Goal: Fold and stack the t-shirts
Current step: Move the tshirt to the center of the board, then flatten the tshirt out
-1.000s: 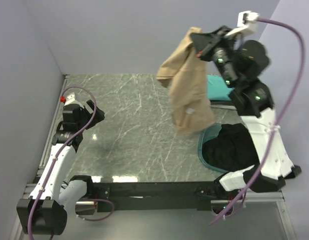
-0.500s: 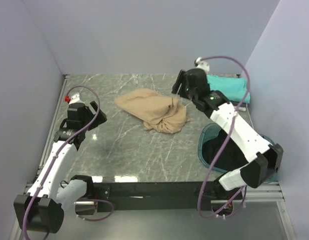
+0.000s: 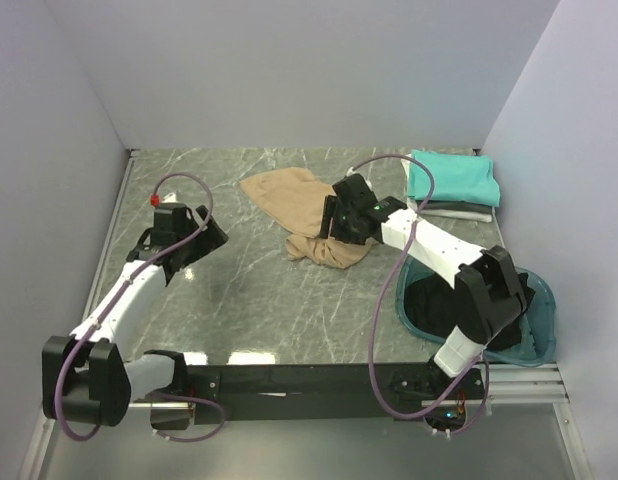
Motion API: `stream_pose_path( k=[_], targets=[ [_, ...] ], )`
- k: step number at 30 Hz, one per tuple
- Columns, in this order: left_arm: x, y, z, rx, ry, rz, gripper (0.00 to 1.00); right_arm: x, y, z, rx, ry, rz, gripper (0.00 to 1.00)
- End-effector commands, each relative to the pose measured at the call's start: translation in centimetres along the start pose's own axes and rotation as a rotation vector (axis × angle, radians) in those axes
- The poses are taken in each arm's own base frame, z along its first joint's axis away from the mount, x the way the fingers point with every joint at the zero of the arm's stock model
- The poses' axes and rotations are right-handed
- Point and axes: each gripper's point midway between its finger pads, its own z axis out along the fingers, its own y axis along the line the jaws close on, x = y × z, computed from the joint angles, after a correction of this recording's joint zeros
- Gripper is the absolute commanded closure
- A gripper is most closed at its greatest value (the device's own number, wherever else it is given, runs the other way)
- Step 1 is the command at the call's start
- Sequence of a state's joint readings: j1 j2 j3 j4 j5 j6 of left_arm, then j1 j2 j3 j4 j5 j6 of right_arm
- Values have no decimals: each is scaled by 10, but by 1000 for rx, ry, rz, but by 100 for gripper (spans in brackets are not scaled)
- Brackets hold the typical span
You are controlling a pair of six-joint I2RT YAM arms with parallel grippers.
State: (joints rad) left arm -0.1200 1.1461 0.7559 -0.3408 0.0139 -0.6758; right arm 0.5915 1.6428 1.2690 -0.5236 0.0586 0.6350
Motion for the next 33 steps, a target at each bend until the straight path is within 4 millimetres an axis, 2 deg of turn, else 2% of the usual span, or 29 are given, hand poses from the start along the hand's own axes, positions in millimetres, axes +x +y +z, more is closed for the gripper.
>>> stream_pose_path(
  k=[1,3,6,7,8,9,11,15,16,17,18,20,22,23,27,33],
  targets=[
    [-15,-39,0,114,-37,-1,12,-3,-1,8,-3,-7,19,28],
    [-12,-52,6,138,-17,1,12,-6,-8,15,7,-11,38,28],
    [-3,-90,15,200,6,34,13,-6,-23,25,31,-9,76,29],
    [7,-110,15,236,28,55,13,-5,-27,28,39,-9,83,29],
    [2,-128,14,269,23,63,13,-6,-33,31,48,-11,88,29],
    [13,-136,25,273,65,69,13,-9,-39,36,57,-15,102,29],
    [24,-163,33,313,107,72,14,-8,-49,44,68,-7,115,30],
    [39,-198,41,367,158,97,16,-9,-55,65,67,7,126,32],
    [39,-214,38,400,161,113,16,-8,-55,68,68,15,123,34],
    [48,-215,47,386,191,124,17,-3,-56,75,68,38,122,37],
    [56,-222,49,393,208,141,17,-4,-56,77,67,39,118,45],
    [65,-232,57,397,243,149,20,0,-58,81,75,50,118,55],
    [76,-240,60,408,281,144,23,7,-59,83,68,72,115,70],
    [85,-237,68,391,309,141,24,7,-61,81,67,69,119,80],
    [111,-229,82,328,397,126,27,17,-71,78,77,81,140,88],
    [130,-228,93,275,404,171,26,14,-72,73,67,69,154,90]
  ],
)
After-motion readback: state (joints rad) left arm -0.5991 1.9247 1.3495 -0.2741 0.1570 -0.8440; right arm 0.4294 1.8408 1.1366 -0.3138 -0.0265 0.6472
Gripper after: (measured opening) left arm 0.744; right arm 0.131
